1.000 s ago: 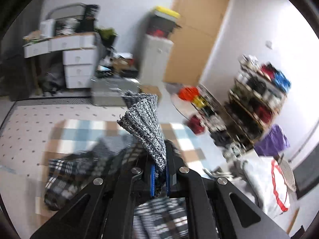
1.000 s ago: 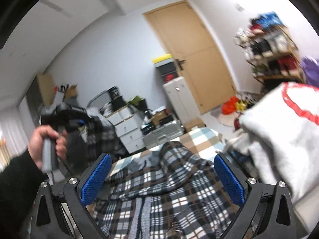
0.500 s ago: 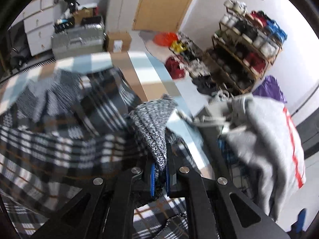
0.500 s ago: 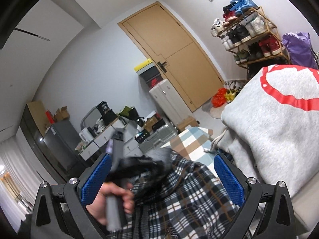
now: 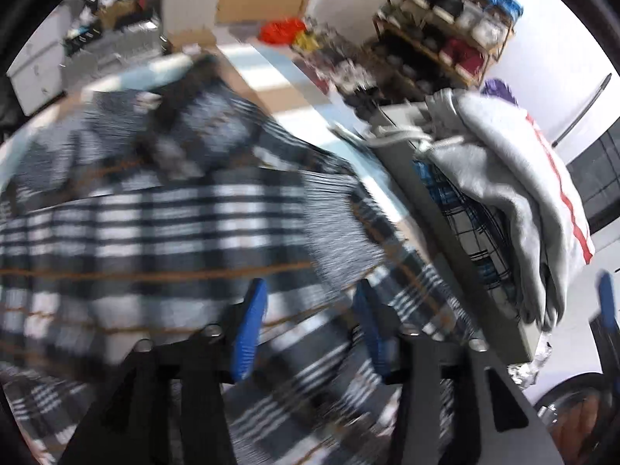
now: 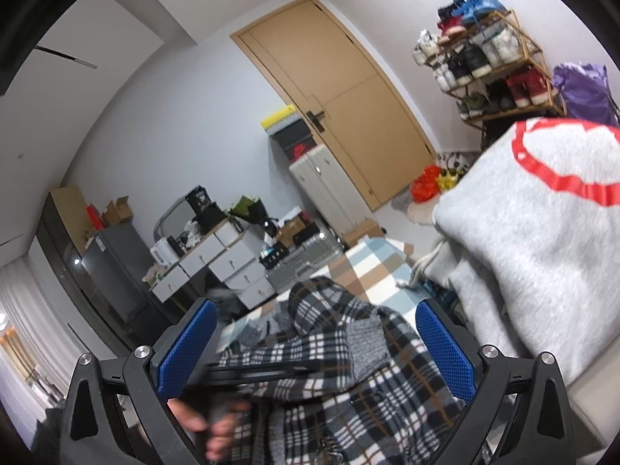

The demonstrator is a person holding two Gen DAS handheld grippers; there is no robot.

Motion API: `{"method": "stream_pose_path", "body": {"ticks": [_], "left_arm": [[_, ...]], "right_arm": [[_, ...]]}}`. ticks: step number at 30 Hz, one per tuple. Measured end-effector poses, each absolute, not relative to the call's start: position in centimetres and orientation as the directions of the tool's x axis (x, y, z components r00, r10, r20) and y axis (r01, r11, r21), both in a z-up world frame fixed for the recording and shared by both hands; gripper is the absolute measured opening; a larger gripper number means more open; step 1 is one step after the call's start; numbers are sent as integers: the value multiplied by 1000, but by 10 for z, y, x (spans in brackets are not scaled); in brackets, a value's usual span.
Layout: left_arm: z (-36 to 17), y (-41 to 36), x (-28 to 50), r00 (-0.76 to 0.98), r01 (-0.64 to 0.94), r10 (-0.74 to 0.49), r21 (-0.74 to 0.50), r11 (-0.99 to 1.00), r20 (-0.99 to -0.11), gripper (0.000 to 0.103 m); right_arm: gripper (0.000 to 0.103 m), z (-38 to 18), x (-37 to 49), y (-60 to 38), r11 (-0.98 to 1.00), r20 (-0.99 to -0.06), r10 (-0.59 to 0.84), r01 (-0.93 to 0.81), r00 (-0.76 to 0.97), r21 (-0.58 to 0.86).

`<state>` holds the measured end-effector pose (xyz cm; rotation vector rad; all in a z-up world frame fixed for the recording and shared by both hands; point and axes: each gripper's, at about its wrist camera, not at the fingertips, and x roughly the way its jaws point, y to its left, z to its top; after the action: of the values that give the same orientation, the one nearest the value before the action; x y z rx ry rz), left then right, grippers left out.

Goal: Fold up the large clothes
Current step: 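Carry the held sleeve with the left gripper across the shirt and release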

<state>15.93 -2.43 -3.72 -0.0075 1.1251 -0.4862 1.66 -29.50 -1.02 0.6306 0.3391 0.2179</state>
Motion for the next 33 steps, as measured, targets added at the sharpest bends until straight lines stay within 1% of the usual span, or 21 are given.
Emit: {"method": "stream_pose_path", "body": {"ticks": [1,4,6,9,10,11,13,14,15,17,20,22,24,26,27,28,29,30,31,33], "left_arm": [[-34,-7,154,360,349,-363,-237,907,-860,62],[-28,57,149,443,224,-270,-186,957,-855,62],[-32,103,150,486,109,-161,-123,986,-859,62],[-43,153,149,522,-21,-82,-109,994,-849,62],[-52,167,150,518,-64,-81,-133,989,-851,62],[-64,184,150,496,-103,-105,-179,978,-862,62],[-82,203,147,475,-129,-184,-275,953,-861,61],[-79,206,138,531,-101,-201,-297,949,-823,62],[-78,205,134,538,-90,-207,-299,950,-817,62],[-78,198,130,531,-78,-192,-273,959,-825,62],[-61,185,114,517,-99,-137,-218,971,-845,62],[-47,171,98,546,-66,-160,-232,970,-822,62],[-33,158,75,574,-55,-151,-221,974,-805,62],[-19,147,50,605,-81,-107,-194,978,-789,62],[-19,148,40,615,-81,-114,-205,975,-781,62],[-16,144,30,626,-72,-133,-226,971,-769,65],[-15,138,20,631,-71,-140,-237,969,-763,75],[-15,136,17,629,-79,-133,-234,969,-766,80],[-16,134,10,628,-99,-111,-221,970,-770,82],[-19,137,4,639,-128,-97,-230,965,-763,82]], "right_arm": [[103,-12,19,-293,786,-253,309,-96,917,611],[103,-16,24,-287,795,-279,325,-101,904,598],[103,-19,26,-277,815,-300,330,-110,895,569],[103,-23,30,-263,842,-332,334,-120,882,527],[103,-25,32,-259,848,-341,335,-123,879,515],[103,-27,34,-252,860,-355,335,-130,873,494],[103,-31,37,-244,876,-375,338,-143,863,461],[103,-33,38,-239,882,-385,340,-150,858,446],[103,-35,41,-235,887,-395,343,-157,852,433],[103,-39,45,-228,898,-416,346,-169,841,405],[103,-48,51,-217,915,-454,343,-183,822,360],[103,-58,57,-212,920,-495,350,-194,795,340],[103,-67,62,-209,919,-530,360,-195,768,342],[103,-79,66,-207,912,-565,379,-194,733,361],[103,-83,68,-206,910,-579,387,-194,718,368],[103,-86,69,-205,908,-588,392,-194,707,371],[103,-90,70,-203,908,-602,393,-193,695,371],[103,-94,71,-201,912,-614,387,-187,688,365],[103,-96,71,-198,916,-622,380,-184,684,357],[103,-103,71,-192,928,-651,357,-177,669,328]]}}
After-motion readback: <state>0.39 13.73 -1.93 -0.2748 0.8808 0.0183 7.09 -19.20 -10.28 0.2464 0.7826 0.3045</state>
